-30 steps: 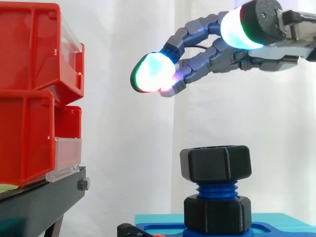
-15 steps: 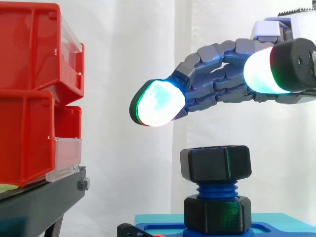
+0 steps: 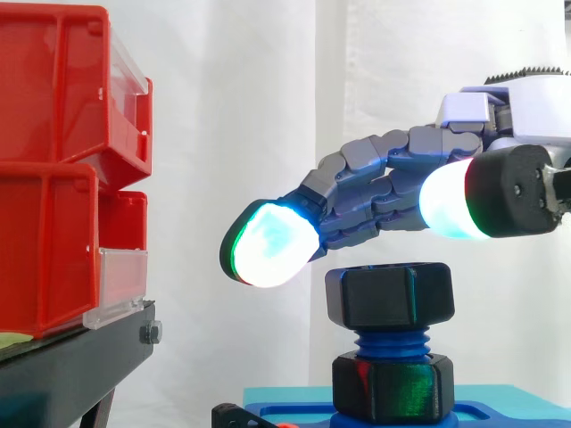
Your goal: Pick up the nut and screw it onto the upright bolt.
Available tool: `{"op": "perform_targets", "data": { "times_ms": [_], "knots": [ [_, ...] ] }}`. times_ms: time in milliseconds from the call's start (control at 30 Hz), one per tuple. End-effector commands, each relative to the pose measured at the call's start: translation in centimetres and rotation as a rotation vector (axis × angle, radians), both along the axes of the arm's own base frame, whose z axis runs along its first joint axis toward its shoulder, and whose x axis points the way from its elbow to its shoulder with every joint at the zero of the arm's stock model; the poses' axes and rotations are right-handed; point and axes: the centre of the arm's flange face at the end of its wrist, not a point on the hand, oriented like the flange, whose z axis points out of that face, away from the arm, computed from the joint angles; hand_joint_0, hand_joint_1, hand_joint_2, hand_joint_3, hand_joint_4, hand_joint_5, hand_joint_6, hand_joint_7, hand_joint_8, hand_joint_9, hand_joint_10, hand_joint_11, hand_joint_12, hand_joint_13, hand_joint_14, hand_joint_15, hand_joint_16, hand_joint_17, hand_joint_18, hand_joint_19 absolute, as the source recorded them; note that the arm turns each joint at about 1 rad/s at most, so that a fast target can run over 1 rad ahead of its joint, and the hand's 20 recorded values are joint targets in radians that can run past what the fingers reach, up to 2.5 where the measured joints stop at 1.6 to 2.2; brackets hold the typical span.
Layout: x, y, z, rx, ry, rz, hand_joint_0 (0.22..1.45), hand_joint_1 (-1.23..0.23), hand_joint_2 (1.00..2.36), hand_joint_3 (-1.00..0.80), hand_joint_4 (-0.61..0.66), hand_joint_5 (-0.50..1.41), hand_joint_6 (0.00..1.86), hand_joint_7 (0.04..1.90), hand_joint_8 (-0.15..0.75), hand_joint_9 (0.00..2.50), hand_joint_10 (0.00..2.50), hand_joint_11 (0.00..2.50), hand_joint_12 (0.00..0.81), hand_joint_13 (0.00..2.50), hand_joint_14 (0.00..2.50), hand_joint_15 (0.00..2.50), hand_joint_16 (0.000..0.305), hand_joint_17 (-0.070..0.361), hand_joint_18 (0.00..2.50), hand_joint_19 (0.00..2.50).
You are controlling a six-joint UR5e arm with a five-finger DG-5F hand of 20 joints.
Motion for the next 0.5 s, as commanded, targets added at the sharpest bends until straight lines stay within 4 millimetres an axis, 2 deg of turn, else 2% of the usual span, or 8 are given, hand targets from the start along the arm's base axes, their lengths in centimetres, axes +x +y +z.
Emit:
{"op": "perform_targets", "data": {
  "times_ms": [0, 467],
  "knots": [
    [0.03, 0.04, -0.20, 0.004, 0.004, 0.001, 0.45, -0.37, 1.00, -0.50, 0.13, -0.21, 0.50, 0.51, 0.222, 0.33, 0.00, 0.00, 0.385, 0.20, 0.00, 0.00, 0.070, 0.157, 0.00, 0.00],
    [-0.08, -0.28, -0.32, 0.003, 0.014, -0.001, 0.46, -0.36, 1.00, -0.50, 0.21, -0.15, 0.50, 0.70, 0.277, 0.45, 0.00, 0.00, 0.394, 0.31, 0.00, 0.00, 0.064, 0.143, 0.00, 0.00]
  ]
}}
